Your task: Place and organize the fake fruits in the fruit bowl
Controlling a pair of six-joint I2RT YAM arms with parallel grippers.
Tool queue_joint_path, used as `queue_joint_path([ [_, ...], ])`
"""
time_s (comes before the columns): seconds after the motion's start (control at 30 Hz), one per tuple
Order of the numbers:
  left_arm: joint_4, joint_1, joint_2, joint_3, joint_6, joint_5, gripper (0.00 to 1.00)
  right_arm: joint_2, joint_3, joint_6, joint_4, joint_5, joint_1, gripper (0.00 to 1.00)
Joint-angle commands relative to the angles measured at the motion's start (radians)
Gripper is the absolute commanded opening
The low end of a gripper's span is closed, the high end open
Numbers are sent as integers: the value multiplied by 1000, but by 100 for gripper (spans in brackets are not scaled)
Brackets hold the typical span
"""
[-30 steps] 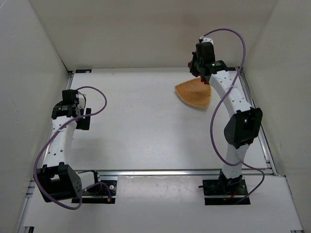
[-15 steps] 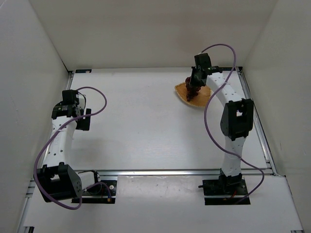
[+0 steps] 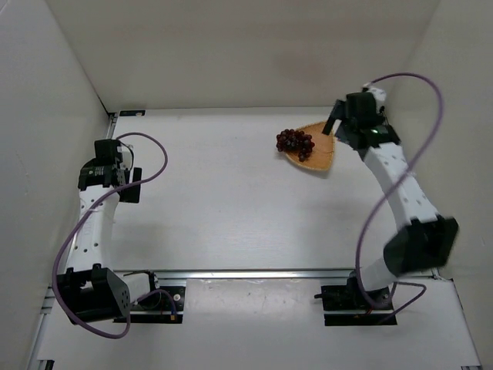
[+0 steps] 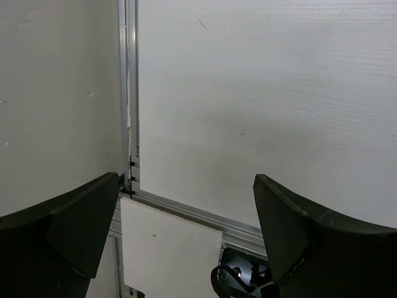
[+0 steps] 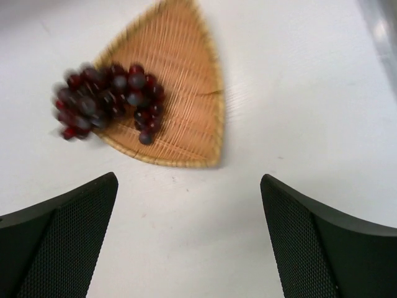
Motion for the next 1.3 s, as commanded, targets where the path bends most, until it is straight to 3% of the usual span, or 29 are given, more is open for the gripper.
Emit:
queue_joint_path([
  [0.0, 1, -4, -43, 43, 4, -23, 100, -300, -81, 76, 60, 103, -55, 100],
  [0.2, 1, -4, -82, 93, 4, -34, 100, -693, -345, 166, -64, -10, -225, 100],
  [0.4, 1, -4, -151, 135, 13, -92, 100, -807, -433, 229, -376, -90, -298, 100],
  [0.6, 10, -4, -211, 26, -7, -94, 100, -995, -569, 264, -452, -99, -298, 100],
  [1.27, -19, -4, -260, 6, -27, -72, 100, -1006, -571, 231, -526, -208, -298, 100],
])
